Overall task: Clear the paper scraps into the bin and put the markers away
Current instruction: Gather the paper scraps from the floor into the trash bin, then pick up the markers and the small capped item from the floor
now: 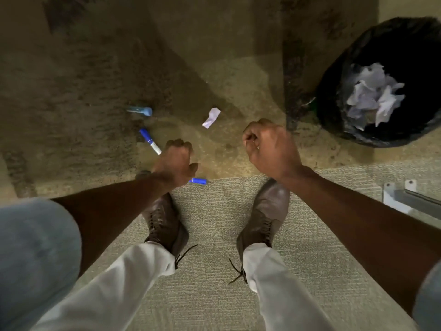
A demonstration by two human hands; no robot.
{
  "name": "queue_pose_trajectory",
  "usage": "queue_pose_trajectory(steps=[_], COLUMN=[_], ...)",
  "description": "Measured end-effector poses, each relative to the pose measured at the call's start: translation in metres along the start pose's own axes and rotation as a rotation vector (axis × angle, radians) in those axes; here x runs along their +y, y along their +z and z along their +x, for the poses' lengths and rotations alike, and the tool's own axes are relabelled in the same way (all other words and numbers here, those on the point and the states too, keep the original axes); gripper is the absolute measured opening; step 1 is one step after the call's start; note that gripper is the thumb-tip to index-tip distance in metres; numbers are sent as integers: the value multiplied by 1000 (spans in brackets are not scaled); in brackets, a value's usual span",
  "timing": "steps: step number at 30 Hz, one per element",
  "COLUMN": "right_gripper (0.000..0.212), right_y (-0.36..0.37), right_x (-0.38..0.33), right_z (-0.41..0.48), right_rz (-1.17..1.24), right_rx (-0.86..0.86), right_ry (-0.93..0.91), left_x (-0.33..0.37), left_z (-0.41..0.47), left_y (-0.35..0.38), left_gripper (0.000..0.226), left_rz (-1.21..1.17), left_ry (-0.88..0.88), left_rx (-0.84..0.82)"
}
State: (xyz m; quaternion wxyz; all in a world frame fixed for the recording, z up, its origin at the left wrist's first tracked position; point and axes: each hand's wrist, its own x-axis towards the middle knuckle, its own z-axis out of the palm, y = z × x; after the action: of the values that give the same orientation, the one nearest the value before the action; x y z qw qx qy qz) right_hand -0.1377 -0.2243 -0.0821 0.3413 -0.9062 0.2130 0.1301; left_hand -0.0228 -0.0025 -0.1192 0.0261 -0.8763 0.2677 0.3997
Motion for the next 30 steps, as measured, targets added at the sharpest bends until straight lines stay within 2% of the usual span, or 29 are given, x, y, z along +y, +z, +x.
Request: queue_pose_trajectory(steps=[4, 7, 9, 12, 14, 21, 23, 27, 30], right_gripper=[16, 36, 46, 38, 33, 42, 37, 21, 21], right_y=[43, 71, 86, 103, 110, 121, 122, 121, 121], right_x=[-3, 0, 2, -1, 0, 9, 12, 15, 18], right_z=[38, 64, 80, 104, 116, 128, 131, 134, 129], right_rz=[-208, -303, -333, -522, -594, -691, -685, -706, -662], right_rx=[-127, -161, -139, -174, -182, -238, -224, -213, -222], right_ry=[-117, -257, -353, -391, -390, -490, -473, -473, -429], left_x=[-41, -62, -72, -82, -86, -91, -92, -92, -90], left_z=[-1, 2, 2, 0, 5, 23, 28, 31, 28], left_y=[24, 42, 54, 73, 86, 111, 112, 115, 111], left_gripper=[54, 70, 80, 69, 62, 28, 22, 24, 29], left_rz=[250, 215, 191, 230, 263, 293, 291, 200, 3], left_ry=[25, -61, -59, 52, 129, 250, 284, 330, 241], left_rx=[-68, -67, -52, 38, 40, 73, 103, 162, 250])
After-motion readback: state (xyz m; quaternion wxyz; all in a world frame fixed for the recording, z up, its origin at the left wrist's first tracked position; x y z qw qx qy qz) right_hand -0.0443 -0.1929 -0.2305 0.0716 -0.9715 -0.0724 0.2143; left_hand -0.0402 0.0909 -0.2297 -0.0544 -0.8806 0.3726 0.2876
